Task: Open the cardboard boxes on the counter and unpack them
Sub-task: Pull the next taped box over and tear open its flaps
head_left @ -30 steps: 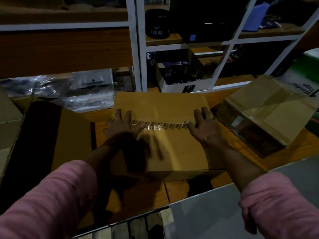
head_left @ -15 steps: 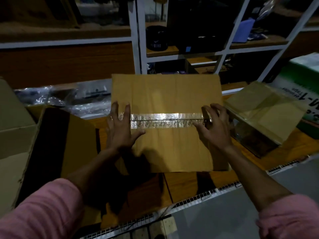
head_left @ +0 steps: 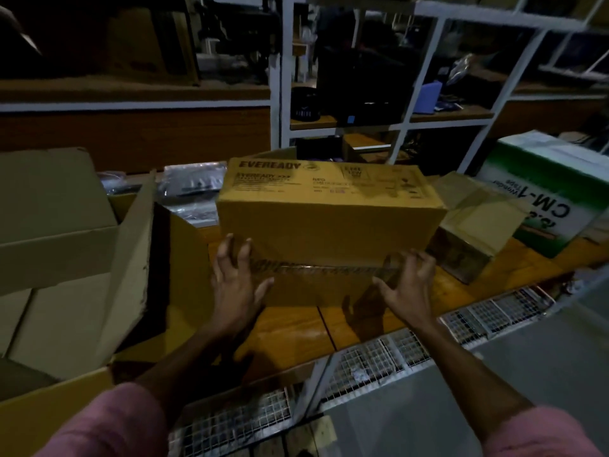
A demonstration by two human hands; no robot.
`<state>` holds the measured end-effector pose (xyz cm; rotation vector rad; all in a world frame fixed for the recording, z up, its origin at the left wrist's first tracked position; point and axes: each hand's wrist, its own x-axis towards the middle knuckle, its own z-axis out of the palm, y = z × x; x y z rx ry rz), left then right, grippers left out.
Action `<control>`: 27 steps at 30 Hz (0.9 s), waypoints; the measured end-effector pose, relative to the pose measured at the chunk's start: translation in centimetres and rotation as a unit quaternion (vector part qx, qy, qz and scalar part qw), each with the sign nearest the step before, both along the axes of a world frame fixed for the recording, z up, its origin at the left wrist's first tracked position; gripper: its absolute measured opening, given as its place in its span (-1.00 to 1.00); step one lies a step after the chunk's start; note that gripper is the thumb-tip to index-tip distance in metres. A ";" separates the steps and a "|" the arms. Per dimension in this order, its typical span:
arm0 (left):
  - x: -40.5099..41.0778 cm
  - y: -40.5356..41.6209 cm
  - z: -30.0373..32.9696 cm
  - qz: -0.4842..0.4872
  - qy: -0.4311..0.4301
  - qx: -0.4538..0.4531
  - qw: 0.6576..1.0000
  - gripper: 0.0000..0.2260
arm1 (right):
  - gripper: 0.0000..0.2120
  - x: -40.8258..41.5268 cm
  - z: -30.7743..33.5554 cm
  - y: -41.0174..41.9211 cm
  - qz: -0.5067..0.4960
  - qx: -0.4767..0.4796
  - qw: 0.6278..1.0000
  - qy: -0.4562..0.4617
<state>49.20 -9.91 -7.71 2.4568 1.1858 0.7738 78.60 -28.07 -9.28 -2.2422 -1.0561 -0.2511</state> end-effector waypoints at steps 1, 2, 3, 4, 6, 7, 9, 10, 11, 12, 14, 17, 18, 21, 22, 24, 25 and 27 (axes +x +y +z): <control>-0.3 -0.2 0.7 0.000 0.000 0.016 1.000 -0.28 | -0.25 -0.4 0.7 -0.3 0.000 0.010 1.000 -0.008; -0.5 -0.2 1.5 0.000 0.000 0.032 0.999 -0.30 | -0.27 -0.8 1.6 -0.4 0.004 0.025 0.999 -0.023; -0.5 -0.2 2.5 0.000 0.001 0.044 0.999 -0.31 | -0.28 -0.9 2.5 -0.4 0.010 0.039 0.998 -0.041; -0.3 0.0 3.4 0.000 0.002 0.049 0.999 -0.32 | -0.29 -1.1 3.5 -0.4 0.015 0.049 0.997 -0.054; 0.1 0.3 5.4 -0.001 0.008 0.041 0.999 -0.34 | -0.31 -1.4 5.8 -0.1 0.018 0.052 0.996 -0.068; 0.3 0.4 6.2 -0.004 0.013 0.036 0.999 -0.35 | -0.33 -1.5 6.9 0.1 0.019 0.049 0.996 -0.072; 0.7 0.4 7.8 -0.007 0.022 0.041 0.999 -0.38 | -0.36 -1.6 9.0 0.6 0.022 0.040 0.996 -0.081; 0.9 0.5 8.5 -0.008 0.023 0.046 0.999 -0.39 | -0.37 -1.6 9.9 0.9 0.025 0.036 0.995 -0.085; 1.2 0.7 9.2 -0.008 0.024 0.047 0.999 -0.41 | -0.38 -1.5 10.7 1.3 0.025 0.028 0.996 -0.086; 1.4 1.0 9.8 -0.007 0.024 0.049 0.998 -0.43 | -0.38 -1.4 11.4 1.7 0.024 0.020 0.996 -0.084; 2.1 1.7 11.0 0.000 0.025 0.058 0.998 -0.46 | -0.39 -0.9 12.7 2.5 0.020 0.003 0.997 -0.076; 3.3 3.1 12.7 0.010 0.028 0.076 0.997 -0.50 | -0.38 0.2 14.4 4.0 0.015 -0.008 0.998 -0.052; 3.6 3.6 13.2 0.012 0.035 0.086 0.996 -0.51 | -0.38 0.6 14.9 4.5 0.014 -0.008 0.999 -0.050; 4.9 5.7 14.4 0.018 0.064 0.105 0.992 -0.47 | -0.43 2.5 15.9 6.5 0.007 -0.040 0.998 -0.047; 5.4 6.5 14.7 0.018 0.077 0.099 0.992 -0.46 | -0.44 3.2 16.1 7.2 0.002 -0.067 0.997 -0.034; 6.6 8.6 15.1 0.025 0.112 0.067 0.991 -0.44 | -0.42 4.8 16.1 8.6 0.003 -0.130 0.991 0.003; 7.2 9.6 15.3 0.031 0.135 0.046 0.989 -0.41 | -0.39 5.5 16.2 9.2 0.008 -0.159 0.987 0.016; 8.2 11.5 15.5 0.038 0.177 -0.003 0.983 -0.33 | -0.31 6.6 16.3 10.3 0.020 -0.200 0.979 0.027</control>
